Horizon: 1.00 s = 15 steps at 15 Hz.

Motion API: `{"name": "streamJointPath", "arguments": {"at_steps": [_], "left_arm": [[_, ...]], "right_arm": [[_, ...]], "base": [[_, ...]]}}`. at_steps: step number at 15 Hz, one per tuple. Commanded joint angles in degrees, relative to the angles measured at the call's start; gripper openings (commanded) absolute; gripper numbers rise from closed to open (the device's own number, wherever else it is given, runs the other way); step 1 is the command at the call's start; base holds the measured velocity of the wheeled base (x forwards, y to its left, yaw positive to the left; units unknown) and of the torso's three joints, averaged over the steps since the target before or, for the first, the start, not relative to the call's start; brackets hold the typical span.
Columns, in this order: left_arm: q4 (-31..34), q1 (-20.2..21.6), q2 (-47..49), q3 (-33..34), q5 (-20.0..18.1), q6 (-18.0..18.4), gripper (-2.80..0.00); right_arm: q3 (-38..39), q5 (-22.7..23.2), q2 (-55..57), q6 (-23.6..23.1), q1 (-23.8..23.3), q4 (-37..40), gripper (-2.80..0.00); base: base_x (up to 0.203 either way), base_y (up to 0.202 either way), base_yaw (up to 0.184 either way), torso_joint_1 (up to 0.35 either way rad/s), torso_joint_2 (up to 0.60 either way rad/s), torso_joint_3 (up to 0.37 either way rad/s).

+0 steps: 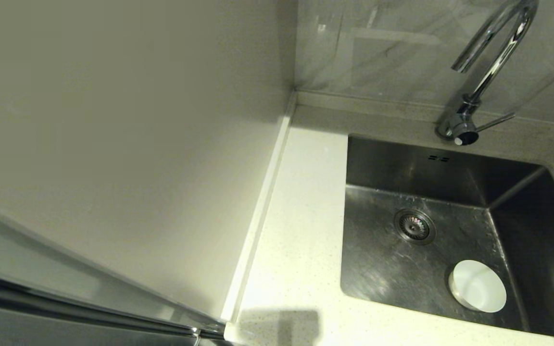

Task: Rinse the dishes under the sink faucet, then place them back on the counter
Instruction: Put a bowl back to the table from the sink

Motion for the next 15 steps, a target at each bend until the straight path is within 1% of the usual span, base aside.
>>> {"name": "streamJointPath", "arguments": {"at_steps": [1,5,8,10,12,14,15], "left_arm": [[-0.04,-0.04,0.0,0.18,0.02,0.0,-2.8],[-0.04,-0.06,0.0,0.18,0.02,0.0,-2.8],[-0.04,0.02,-0.02,0.18,0.02,0.0,-2.8],[-0.04,0.02,-0.02,0.18,0.02,0.0,-2.8],[-0.04,0.02,0.0,0.18,0.02,0.0,-2.8],[-0.04,-0.05,0.0,0.18,0.02,0.0,-2.8],[-0.04,0.02,0.0,0.18,0.02,0.0,-2.8]], "right_arm": [[0.09,-0.01,1.21,0.14,-0.25,0.32,-2.8],[-0.24,-0.01,2.19,0.14,-0.25,0.08,-2.8],[0.19,-0.09,2.62,0.05,-0.25,-3.16,-2.8],[0.34,-0.1,3.07,-1.31,-0.25,-4.53,-2.8],[0.73,-0.13,3.36,-1.6,-0.25,-4.6,-2.8],[1.44,-1.16,3.42,-2.58,-0.25,-4.78,-2.8],[1.49,-1.71,3.42,-3.02,-0.25,-4.87,0.0]], "base": [[0.0,0.0,0.0,0.0,0.0,0.0],[0.0,0.0,0.0,0.0,0.0,0.0],[0.0,0.0,0.0,0.0,0.0,0.0],[0.0,0.0,0.0,0.0,0.0,0.0],[0.0,0.0,0.0,0.0,0.0,0.0],[0.0,0.0,0.0,0.0,0.0,0.0],[0.0,0.0,0.0,0.0,0.0,0.0]]}}
